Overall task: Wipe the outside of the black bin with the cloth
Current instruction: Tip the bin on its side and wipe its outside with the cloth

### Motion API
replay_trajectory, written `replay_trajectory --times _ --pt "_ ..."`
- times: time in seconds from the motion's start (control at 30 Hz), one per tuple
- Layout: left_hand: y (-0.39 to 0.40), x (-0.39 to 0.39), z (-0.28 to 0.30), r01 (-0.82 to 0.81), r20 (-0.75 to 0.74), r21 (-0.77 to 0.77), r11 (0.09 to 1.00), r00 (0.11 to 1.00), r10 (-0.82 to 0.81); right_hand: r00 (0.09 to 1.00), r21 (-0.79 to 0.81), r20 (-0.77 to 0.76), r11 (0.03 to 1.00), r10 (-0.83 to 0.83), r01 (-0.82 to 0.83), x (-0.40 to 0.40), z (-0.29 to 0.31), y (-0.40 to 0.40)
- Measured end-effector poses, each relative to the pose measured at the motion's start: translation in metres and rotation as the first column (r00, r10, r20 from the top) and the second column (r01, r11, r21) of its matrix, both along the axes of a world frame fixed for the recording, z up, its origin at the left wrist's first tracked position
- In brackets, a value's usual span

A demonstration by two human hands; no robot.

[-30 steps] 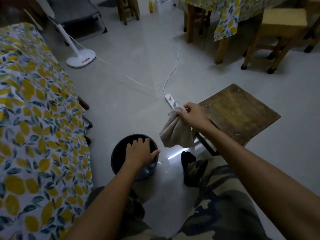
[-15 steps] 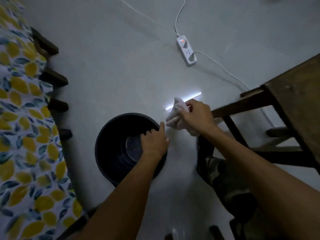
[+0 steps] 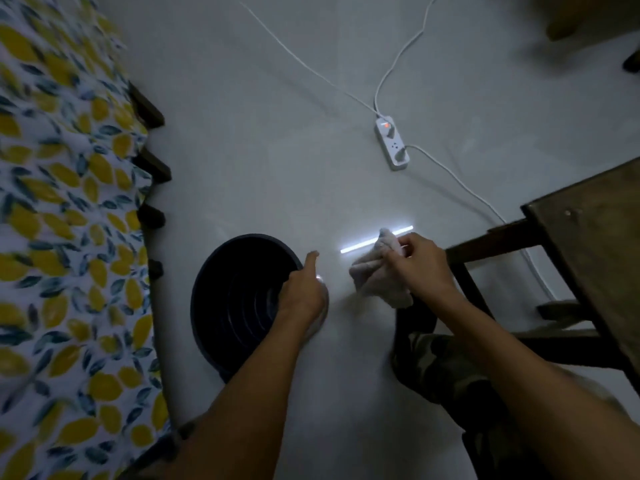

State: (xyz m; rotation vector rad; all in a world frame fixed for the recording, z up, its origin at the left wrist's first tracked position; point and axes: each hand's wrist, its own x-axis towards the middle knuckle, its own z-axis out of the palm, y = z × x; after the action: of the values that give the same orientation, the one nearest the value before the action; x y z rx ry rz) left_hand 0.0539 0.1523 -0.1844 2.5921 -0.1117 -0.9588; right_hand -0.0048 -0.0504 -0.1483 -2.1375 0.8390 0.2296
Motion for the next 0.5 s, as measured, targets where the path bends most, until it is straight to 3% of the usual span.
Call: replay_trajectory --times 0.2,0.33,0.5 --pt "0.056 -0.026 0.064 -0.303 0.06 -0.175 0.937 0.946 0.317 0.981 0.07 0.15 0.991 -0.125 0.115 -0.057 0.081 0.004" --pt "0.069 -0.037 0.075 -0.332 0.066 -0.296 0.895 0.928 0.366 0.96 0.114 0.215 0.981 -0.176 0.155 -0.061 0.109 -0.003" --pt "0.058 -0.034 0.049 -0.403 0.036 -0.397 0.824 0.891 0.453 0.964 0.111 0.23 0.988 -0.135 0.112 -0.06 0.101 -0.002"
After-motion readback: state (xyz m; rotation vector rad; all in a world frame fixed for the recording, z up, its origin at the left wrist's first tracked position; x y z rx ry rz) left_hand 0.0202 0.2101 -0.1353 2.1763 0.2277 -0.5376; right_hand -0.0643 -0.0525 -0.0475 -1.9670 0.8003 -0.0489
